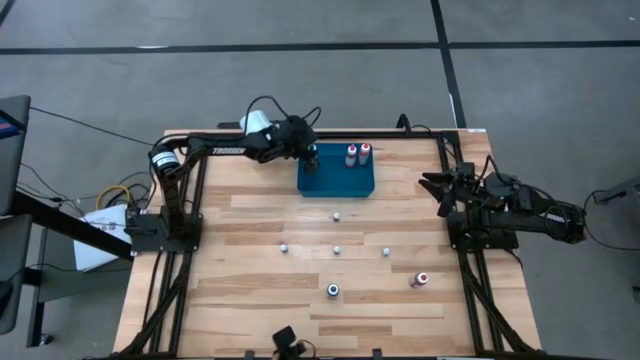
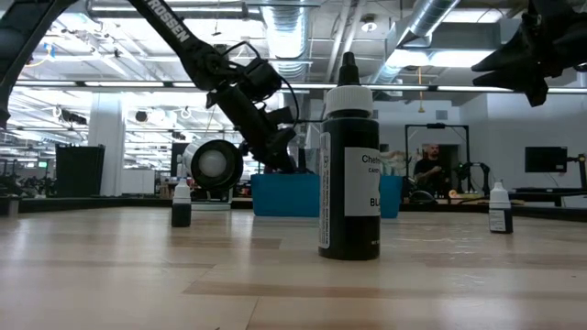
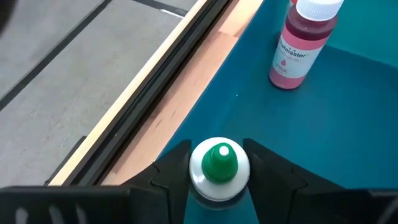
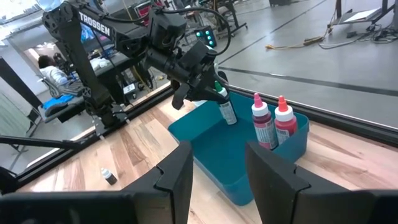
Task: Pick & Place food coloring
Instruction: Put the large green food coloring bottle into the blue bin
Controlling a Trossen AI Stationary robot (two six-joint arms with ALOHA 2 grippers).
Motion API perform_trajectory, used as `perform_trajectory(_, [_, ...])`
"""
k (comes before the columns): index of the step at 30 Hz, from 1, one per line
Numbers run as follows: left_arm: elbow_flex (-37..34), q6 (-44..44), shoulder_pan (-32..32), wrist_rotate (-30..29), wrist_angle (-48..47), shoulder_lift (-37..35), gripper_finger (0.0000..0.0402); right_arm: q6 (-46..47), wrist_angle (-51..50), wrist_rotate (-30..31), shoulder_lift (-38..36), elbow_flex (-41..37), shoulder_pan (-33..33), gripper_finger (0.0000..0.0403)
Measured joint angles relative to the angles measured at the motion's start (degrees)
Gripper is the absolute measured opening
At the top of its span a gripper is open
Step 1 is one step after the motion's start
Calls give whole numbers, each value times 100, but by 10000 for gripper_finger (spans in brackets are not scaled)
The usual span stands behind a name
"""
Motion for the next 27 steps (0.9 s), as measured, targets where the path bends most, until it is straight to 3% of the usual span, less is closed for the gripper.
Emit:
perform_trajectory(12, [389, 229, 17, -62, -720, 15, 133, 0, 0, -1, 0, 0, 2, 133])
perform_trajectory(27, [389, 195, 20, 131, -783, 11, 133, 0, -7, -1, 0, 0, 2, 134])
